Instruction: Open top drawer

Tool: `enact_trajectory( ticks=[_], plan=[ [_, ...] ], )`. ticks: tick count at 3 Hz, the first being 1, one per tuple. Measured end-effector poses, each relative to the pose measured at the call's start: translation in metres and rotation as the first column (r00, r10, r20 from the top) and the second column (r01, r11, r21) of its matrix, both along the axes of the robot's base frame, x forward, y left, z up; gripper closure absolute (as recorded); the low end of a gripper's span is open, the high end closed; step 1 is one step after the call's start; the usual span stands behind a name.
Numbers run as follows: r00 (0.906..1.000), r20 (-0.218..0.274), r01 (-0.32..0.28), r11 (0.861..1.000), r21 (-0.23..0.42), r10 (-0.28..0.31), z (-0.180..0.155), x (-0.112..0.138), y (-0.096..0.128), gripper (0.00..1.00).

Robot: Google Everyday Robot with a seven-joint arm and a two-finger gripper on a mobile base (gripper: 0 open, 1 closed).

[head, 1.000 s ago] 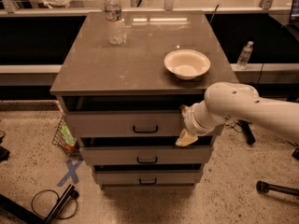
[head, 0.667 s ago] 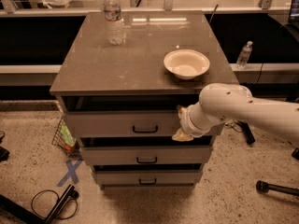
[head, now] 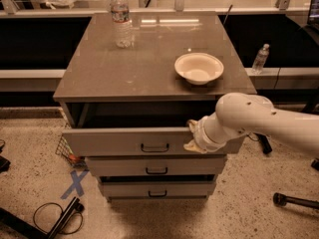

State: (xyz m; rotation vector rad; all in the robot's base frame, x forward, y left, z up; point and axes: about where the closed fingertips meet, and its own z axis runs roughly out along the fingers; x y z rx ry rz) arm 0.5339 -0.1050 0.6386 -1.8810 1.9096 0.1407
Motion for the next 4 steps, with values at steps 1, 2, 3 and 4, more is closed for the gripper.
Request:
enact_trajectory(
  ticks=[1,2,3,4],
  plan=[
    [1.0000,0.000,0.000,1.000,0.000,0.000,0.0036,0.0000,0.0000,1.00],
    [1.0000,0.000,0.000,1.000,0.000,0.000,0.0058,-0.0001,0.0000,1.00],
    [1.0000,0.000,0.000,1.000,0.000,0.000,0.0074,-0.0002,0.0000,1.00],
    [1.0000,-0.006,-0.003,1.000,0.002,0.003,0.0090,-0.0039,-0.0017,1.00]
  ],
)
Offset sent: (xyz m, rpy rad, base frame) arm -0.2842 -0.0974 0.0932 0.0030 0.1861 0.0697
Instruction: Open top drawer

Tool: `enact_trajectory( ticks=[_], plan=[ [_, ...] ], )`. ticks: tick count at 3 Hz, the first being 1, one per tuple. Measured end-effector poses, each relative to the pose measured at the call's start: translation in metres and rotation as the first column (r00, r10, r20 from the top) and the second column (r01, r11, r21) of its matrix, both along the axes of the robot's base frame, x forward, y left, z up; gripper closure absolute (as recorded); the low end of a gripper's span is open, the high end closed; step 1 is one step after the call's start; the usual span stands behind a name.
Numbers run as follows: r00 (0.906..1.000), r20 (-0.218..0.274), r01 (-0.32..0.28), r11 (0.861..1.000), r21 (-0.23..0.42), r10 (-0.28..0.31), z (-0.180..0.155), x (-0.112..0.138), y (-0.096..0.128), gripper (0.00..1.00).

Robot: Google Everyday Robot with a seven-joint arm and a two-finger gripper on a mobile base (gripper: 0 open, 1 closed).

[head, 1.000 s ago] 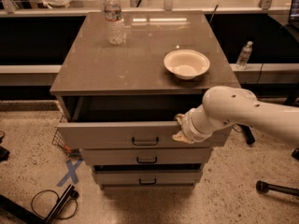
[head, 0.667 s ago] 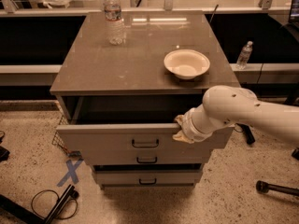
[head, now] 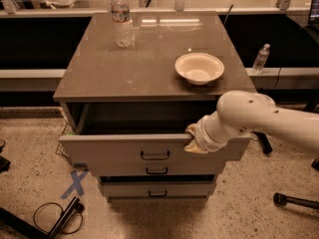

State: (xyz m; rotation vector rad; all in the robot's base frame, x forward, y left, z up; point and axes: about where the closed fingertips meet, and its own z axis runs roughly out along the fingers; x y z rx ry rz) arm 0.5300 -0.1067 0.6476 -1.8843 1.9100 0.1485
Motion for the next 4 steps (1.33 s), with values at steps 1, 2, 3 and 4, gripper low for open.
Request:
enact_trajectory(
  ticks=[1,2,3,4],
  plan=[
    [0.9997,-0.021,-0.011,1.000,0.006,0.011,0.003,-0.014,-0.006,1.00],
    [0.9997,-0.023,-0.012,1.000,0.007,0.012,0.003,-0.016,-0.007,1.00],
    [0.9972,-0.060,-0.043,0.999,0.032,0.045,0.008,-0.043,-0.018,1.00],
    [0.9968,-0.064,-0.047,0.998,0.035,0.049,0.008,-0.046,-0.019,1.00]
  ],
)
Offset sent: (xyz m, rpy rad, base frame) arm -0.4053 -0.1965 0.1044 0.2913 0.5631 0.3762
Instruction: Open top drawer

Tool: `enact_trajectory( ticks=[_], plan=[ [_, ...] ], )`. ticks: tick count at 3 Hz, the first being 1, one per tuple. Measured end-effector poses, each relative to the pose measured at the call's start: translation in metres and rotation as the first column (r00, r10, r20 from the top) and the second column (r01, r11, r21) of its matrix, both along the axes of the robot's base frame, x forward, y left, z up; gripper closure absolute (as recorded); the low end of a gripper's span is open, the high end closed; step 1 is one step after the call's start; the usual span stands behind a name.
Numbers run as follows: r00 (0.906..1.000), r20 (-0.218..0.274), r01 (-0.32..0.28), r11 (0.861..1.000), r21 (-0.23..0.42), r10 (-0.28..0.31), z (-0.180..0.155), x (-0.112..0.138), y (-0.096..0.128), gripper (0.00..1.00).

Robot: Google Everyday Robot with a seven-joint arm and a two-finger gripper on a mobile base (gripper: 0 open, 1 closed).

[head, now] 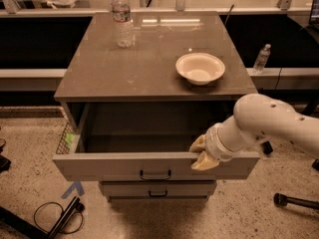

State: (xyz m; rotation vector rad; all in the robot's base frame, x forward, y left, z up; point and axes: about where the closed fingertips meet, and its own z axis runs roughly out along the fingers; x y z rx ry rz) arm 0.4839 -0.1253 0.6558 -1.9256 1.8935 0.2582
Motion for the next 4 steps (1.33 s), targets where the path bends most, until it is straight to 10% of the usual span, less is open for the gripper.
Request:
enact_trajectory(
  ticks=[2,4],
  plan=[
    [0.9993,-0.028,-0.025,0.999,0.025,0.025,0.0022,-0.0239,-0.0086,0.85],
    [0.9991,-0.030,-0.028,0.999,0.024,0.029,0.0019,-0.0249,-0.0072,0.39]
  ],
)
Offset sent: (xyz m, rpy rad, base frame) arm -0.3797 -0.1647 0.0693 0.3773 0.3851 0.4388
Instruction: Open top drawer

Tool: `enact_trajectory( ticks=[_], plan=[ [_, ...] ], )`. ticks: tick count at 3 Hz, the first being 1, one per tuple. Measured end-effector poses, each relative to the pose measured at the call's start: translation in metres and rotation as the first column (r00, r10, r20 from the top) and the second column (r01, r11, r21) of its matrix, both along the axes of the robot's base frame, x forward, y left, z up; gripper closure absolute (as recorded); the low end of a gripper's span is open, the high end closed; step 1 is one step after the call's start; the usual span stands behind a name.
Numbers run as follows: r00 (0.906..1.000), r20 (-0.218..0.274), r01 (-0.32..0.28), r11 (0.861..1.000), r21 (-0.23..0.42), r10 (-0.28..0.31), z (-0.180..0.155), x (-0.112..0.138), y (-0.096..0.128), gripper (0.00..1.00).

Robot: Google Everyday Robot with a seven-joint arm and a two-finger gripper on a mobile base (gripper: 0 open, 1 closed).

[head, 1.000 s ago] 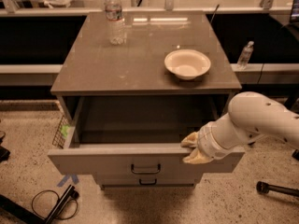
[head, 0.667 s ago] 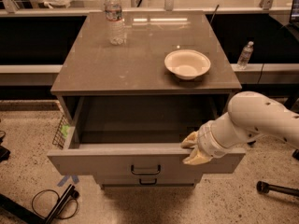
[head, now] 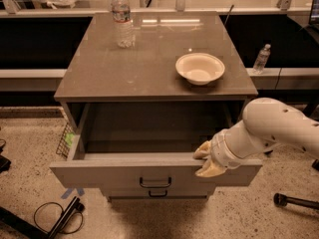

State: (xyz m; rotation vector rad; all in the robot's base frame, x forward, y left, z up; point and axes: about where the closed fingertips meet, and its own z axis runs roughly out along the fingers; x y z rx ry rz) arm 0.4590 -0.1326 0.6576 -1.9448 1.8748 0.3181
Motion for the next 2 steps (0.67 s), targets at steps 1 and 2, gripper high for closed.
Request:
enact_trajectory(
  ticks=[1,2],
  plan=[
    [1.0000,-0.001,-0.002,1.000,0.000,0.002,-0.0001,-0.0004,0.0008,0.15],
    [1.0000,-0.001,-0.004,1.000,-0.001,0.004,-0.0003,-0.0009,0.0015,0.00]
  ],
)
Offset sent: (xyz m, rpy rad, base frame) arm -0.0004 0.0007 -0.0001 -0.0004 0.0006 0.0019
